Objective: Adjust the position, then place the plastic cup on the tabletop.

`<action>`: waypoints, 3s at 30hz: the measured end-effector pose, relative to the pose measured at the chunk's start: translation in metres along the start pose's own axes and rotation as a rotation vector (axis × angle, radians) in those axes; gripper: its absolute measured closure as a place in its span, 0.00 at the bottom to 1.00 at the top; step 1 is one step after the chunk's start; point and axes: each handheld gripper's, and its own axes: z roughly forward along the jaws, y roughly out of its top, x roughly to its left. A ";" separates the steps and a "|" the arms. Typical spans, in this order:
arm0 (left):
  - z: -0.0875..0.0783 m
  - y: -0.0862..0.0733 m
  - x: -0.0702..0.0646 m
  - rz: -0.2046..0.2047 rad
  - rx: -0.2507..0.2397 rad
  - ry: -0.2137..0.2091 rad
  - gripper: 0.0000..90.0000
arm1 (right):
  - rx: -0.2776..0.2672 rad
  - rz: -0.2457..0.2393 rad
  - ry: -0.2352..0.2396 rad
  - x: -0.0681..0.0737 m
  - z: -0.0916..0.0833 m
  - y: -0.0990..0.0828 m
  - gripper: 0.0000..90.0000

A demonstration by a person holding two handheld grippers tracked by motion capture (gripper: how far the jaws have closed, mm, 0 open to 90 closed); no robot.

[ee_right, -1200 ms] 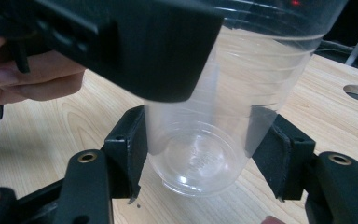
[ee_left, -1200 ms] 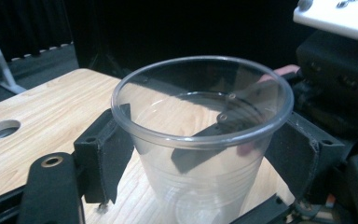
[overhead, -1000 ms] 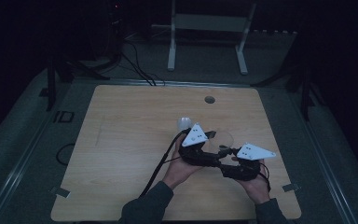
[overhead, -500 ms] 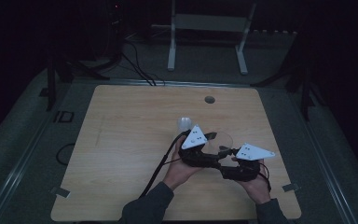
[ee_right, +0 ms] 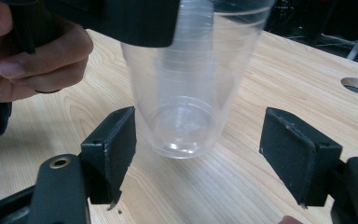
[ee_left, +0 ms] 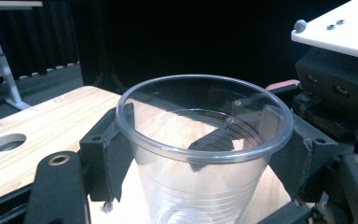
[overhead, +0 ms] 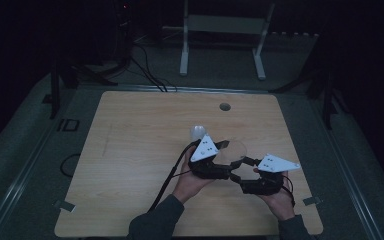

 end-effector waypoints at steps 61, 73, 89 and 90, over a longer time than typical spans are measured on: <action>-0.013 -0.049 0.010 0.013 -0.001 0.011 0.31 | -0.012 0.024 -0.026 -0.013 -0.014 -0.007 0.29; -0.018 -0.058 0.010 0.021 -0.001 0.052 0.31 | -0.019 0.037 -0.040 -0.017 -0.018 -0.010 0.29; -0.030 -0.073 0.017 -0.002 0.008 0.113 0.31 | -0.023 0.049 -0.053 -0.021 -0.022 -0.014 0.29; -0.030 -0.073 0.018 -0.002 0.008 0.117 0.31 | -0.025 0.051 -0.053 -0.021 -0.022 -0.014 0.29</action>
